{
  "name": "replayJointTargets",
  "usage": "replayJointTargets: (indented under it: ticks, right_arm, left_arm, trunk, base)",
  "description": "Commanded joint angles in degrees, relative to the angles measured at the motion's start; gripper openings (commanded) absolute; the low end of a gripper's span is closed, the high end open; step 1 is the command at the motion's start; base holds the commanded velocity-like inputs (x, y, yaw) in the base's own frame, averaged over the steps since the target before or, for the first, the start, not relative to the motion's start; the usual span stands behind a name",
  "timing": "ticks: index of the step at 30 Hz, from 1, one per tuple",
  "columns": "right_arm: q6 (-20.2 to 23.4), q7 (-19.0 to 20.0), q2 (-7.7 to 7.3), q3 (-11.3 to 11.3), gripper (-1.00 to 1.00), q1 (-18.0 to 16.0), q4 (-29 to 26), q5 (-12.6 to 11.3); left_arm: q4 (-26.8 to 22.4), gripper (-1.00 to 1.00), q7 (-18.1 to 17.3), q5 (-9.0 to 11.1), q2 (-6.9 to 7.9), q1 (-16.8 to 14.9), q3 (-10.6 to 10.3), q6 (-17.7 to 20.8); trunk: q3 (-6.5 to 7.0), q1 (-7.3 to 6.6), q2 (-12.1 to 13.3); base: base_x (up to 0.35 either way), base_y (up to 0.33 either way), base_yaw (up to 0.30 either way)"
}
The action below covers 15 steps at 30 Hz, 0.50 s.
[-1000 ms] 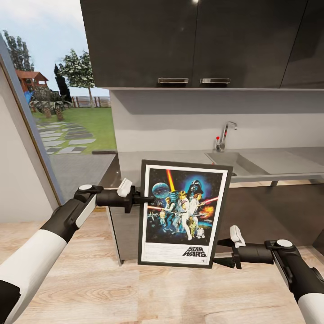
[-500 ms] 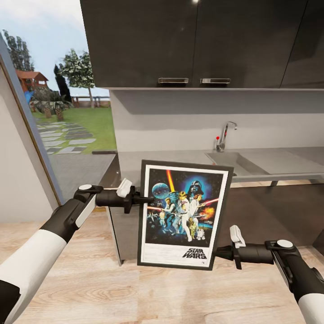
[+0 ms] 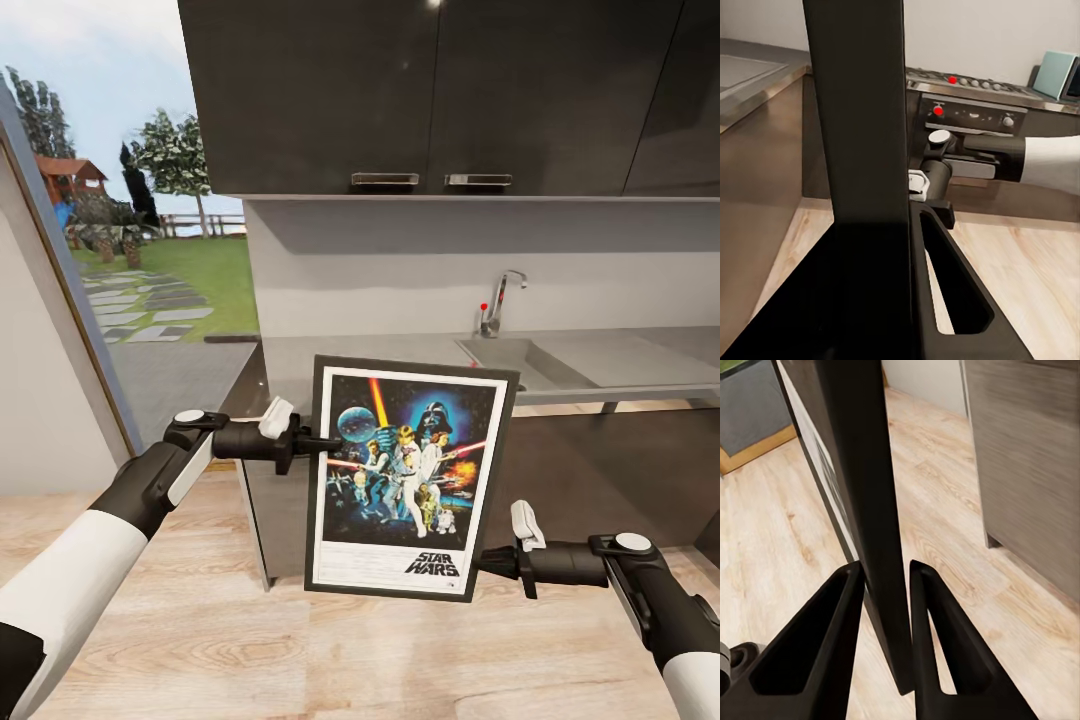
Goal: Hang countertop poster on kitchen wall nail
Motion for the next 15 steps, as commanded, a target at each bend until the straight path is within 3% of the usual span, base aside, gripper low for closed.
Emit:
replayJointTargets:
  ticks: [1,3,4,15]
  right_arm:
    - [0.88,0.67,0.10,-0.18,-1.00,-0.04,-0.15,0.16]
    - [0.88,0.67,0.10,-0.18,-1.00,-0.04,-0.15,0.16]
    - [0.88,0.67,0.10,-0.18,-1.00,-0.04,-0.15,0.16]
    - [0.80,0.67,0.10,-0.18,-1.00,-0.04,-0.15,0.14]
  left_arm:
    - [0.08,-1.00,1.06,0.56,0.03,-0.06,-0.23,0.37]
    - [0.09,-1.00,1.06,0.56,0.02,-0.06,-0.23,0.39]
    - [0.09,1.00,1.06,0.56,0.02,-0.06,-0.23,0.41]
    - [0.12,1.00,1.09,0.51,0.06,-0.06,-0.17,0.42]
  trunk:
    - [-0.06,0.00,-0.04]
    - [-0.06,0.00,-0.04]
    - [-0.06,0.00,-0.04]
    - [-0.06,0.00,-0.04]
  base:
    - [0.000,0.000,0.000]
    - [0.000,0.000,0.000]
    - [0.000,0.000,0.000]
    - [0.000,0.000,0.000]
